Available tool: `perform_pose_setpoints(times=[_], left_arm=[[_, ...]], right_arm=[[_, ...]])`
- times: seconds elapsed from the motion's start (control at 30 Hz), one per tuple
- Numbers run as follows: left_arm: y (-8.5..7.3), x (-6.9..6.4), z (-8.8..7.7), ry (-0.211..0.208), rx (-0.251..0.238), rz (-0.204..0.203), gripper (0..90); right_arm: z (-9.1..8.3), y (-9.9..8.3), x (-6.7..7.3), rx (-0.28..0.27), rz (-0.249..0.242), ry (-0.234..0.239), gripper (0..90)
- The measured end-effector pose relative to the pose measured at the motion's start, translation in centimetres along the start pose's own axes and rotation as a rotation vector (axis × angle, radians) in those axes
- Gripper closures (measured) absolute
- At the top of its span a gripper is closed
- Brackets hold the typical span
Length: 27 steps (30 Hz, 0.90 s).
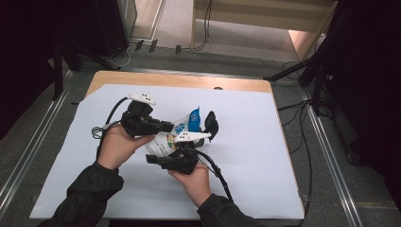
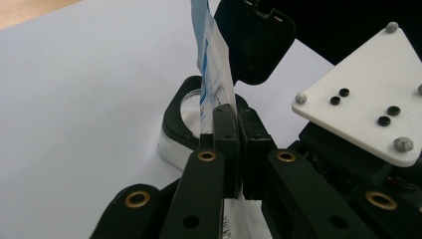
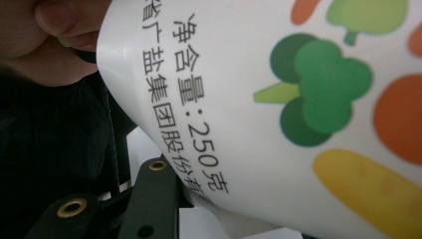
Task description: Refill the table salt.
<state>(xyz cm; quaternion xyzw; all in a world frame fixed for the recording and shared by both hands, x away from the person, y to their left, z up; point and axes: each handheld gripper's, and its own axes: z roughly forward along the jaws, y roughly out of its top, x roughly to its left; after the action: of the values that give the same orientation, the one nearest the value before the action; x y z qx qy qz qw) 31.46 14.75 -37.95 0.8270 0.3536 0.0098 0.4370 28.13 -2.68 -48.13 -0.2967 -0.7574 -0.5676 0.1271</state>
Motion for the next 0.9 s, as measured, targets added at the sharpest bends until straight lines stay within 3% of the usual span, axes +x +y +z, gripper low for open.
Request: perform_pose_setpoints(times=[0.9], left_arm=[[-0.02,-0.01,0.03,-0.009,-0.009,-0.002,87.9]], right_arm=[[-0.26,0.25,0.00,-0.005,-0.010,-0.010,66.1]])
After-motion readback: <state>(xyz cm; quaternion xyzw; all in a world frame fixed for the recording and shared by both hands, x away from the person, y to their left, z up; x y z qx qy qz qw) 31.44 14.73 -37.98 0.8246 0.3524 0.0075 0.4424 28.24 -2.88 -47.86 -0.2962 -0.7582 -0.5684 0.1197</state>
